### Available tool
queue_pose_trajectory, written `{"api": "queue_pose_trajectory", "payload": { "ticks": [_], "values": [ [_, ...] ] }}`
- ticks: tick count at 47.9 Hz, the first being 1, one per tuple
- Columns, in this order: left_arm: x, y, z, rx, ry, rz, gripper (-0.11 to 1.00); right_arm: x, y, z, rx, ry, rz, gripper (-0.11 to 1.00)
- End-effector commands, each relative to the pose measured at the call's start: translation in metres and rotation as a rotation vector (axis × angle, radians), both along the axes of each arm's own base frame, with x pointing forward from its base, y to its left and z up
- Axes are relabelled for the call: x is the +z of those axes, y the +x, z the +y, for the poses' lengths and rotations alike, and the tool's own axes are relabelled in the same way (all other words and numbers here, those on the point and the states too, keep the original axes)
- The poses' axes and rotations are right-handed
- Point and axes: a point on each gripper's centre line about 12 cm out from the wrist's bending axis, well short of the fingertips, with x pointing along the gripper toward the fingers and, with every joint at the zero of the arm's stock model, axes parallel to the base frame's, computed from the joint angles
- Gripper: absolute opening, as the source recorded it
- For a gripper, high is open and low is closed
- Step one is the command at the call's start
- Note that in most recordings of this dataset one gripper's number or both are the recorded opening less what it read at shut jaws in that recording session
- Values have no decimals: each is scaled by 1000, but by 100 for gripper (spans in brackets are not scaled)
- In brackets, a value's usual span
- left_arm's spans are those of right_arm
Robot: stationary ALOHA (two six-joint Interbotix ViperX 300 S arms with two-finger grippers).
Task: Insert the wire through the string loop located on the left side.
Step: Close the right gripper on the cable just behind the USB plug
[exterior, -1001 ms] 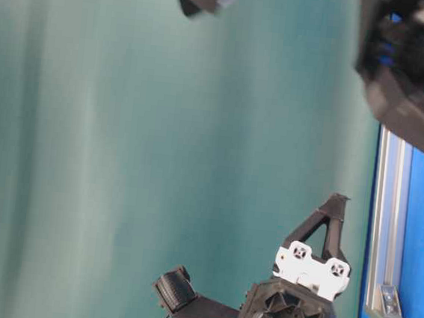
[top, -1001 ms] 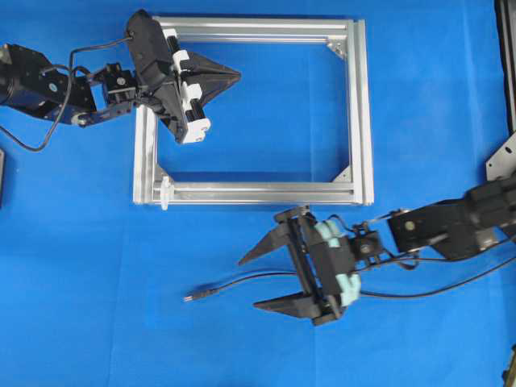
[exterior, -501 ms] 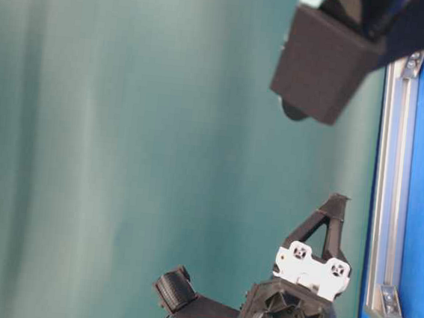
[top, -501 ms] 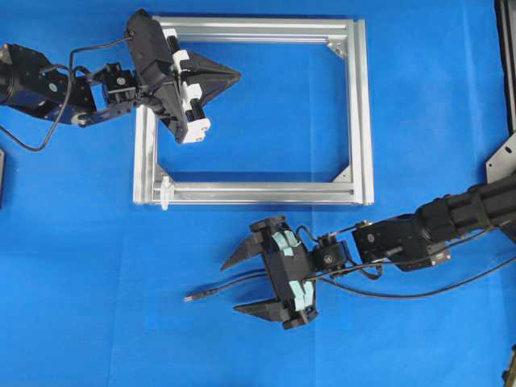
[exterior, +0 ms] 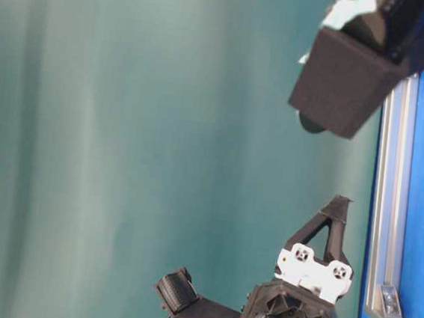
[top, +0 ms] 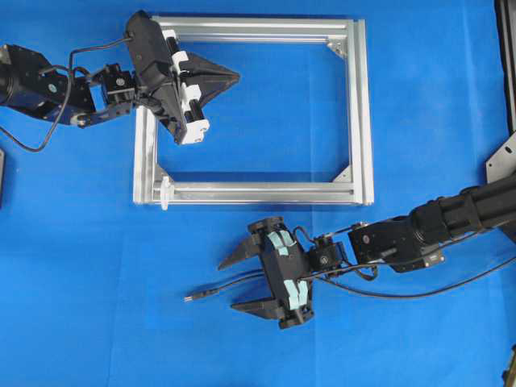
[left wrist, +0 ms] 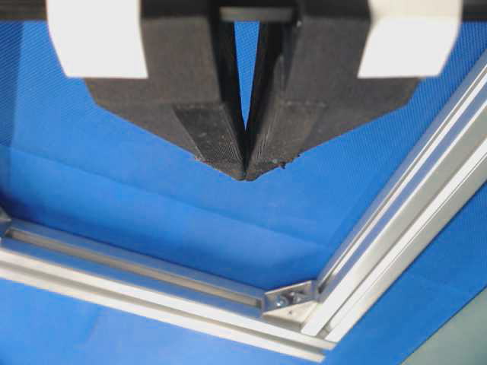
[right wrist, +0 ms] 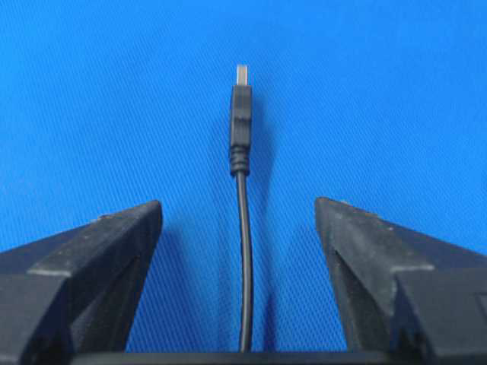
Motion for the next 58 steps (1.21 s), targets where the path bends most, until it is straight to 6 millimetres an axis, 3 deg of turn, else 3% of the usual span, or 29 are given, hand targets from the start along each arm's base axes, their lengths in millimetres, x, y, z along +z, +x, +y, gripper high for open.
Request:
{"api": "queue_pose_trajectory", "payload": {
  "ticks": [1, 5, 12, 17, 35, 49, 58],
  "values": [
    [15, 2, 0, -2, 13, -42, 0, 13, 8, 2, -1, 10, -39, 76],
    [14, 2, 0, -3, 13, -41, 0, 11, 9, 3, 1, 7, -35, 61],
    [14, 1, 0, -2, 13, -41, 0, 11, 9, 3, 11, -4, -35, 18],
    [14, 1, 0, -2, 13, -41, 0, 10, 9, 3, 13, -6, -32, 1],
    [15, 1, 0, -3, 13, -41, 0, 17, 7, 2, 10, -6, -23, 0],
    [14, 1, 0, -1, 12, -40, 0, 58, 2, 0, 10, -15, -16, 0],
    [14, 1, 0, -3, 12, -40, 0, 69, -1, -1, 9, -19, -4, 0]
  ]
}}
